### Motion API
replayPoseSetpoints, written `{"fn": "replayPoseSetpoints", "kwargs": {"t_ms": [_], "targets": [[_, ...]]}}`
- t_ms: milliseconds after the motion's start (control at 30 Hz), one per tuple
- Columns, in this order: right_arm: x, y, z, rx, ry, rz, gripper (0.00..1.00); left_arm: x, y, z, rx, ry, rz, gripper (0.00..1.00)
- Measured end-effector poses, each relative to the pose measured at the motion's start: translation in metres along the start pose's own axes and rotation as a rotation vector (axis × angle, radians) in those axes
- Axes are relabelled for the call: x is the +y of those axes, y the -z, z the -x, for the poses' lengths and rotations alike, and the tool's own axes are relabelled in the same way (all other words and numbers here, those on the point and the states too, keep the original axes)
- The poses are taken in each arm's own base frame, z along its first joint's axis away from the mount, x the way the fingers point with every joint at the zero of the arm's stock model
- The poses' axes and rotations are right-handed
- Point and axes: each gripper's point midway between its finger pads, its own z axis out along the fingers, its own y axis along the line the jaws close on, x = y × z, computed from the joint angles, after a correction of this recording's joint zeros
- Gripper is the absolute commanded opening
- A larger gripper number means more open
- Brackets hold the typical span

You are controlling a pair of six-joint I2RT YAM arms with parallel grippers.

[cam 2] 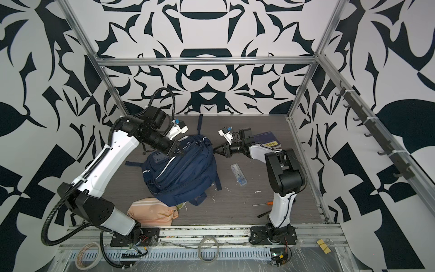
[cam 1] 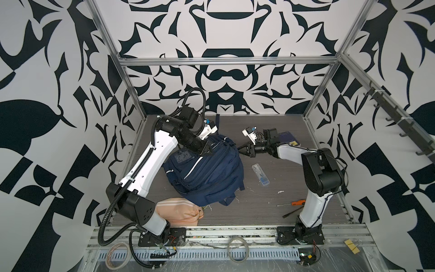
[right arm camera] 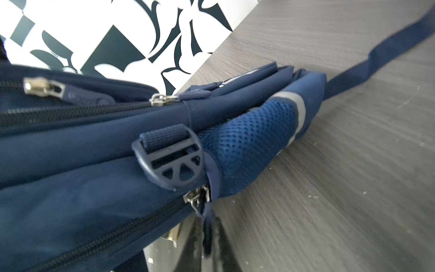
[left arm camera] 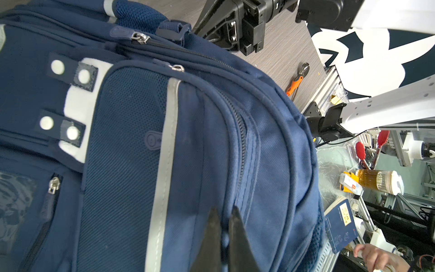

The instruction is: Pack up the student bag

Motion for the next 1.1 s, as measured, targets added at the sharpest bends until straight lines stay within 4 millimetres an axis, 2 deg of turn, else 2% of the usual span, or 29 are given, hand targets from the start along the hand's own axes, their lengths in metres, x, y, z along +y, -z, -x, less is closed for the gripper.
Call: {"fn": "replayPoseSetpoints", "kwargs": {"t_ms": [67, 167, 233, 567, 633, 667, 933, 1100], "targets": [[0.0, -0.001, -0.002, 0.006, -0.002, -0.001, 0.15, 0.0, -0.001, -0.001, 0.003, 0.001, -0.001, 0.0], [0.001, -0.001, -0.005, 0.017, -0.009, 0.0, 0.34, 0.0, -0.001, -0.001, 0.003, 0.0, -0.001, 0.0], [0.0, -0.001, -0.007, 0.021, -0.008, -0.001, 0.4, 0.0, -0.001, -0.001, 0.003, -0.001, -0.001, 0.0], [0.003, -0.005, -0.013, 0.039, -0.005, 0.002, 0.41, 0.0, -0.001, -0.001, 0.003, -0.001, -0.001, 0.0], [0.005, -0.008, -0.015, 0.043, -0.001, 0.008, 0.37, 0.0, -0.001, -0.001, 0.003, -0.001, -0.001, 0.0], [0.006, -0.009, -0.015, 0.045, 0.003, 0.01, 0.31, 0.0, -0.001, -0.001, 0.003, -0.001, -0.001, 0.0], [0.004, -0.01, -0.013, 0.042, 0.015, -0.001, 0.02, 0.0, -0.001, -0.001, 0.003, 0.0, -0.001, 0.0], [0.0, -0.01, -0.014, 0.042, 0.014, -0.025, 0.0, 0.001, 0.0, -0.001, 0.002, -0.002, 0.005, 0.0]]}}
